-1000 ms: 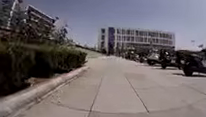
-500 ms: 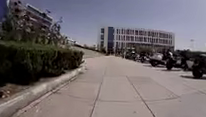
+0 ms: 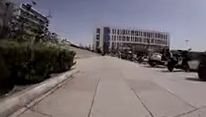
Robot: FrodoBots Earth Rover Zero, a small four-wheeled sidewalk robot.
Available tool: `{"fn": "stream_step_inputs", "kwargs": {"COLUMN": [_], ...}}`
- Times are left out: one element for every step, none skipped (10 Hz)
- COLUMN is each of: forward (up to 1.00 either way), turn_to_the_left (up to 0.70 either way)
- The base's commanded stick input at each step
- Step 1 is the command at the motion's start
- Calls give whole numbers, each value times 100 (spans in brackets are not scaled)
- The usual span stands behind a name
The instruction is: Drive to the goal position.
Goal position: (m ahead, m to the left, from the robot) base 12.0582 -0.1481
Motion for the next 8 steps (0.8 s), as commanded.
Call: {"fn": "stream_step_inputs", "kwargs": {"forward": [100, 100, 100, 100, 100, 100, 100, 100], "turn_to_the_left": [0, 0, 0, 0, 0, 0, 0, 0]}}
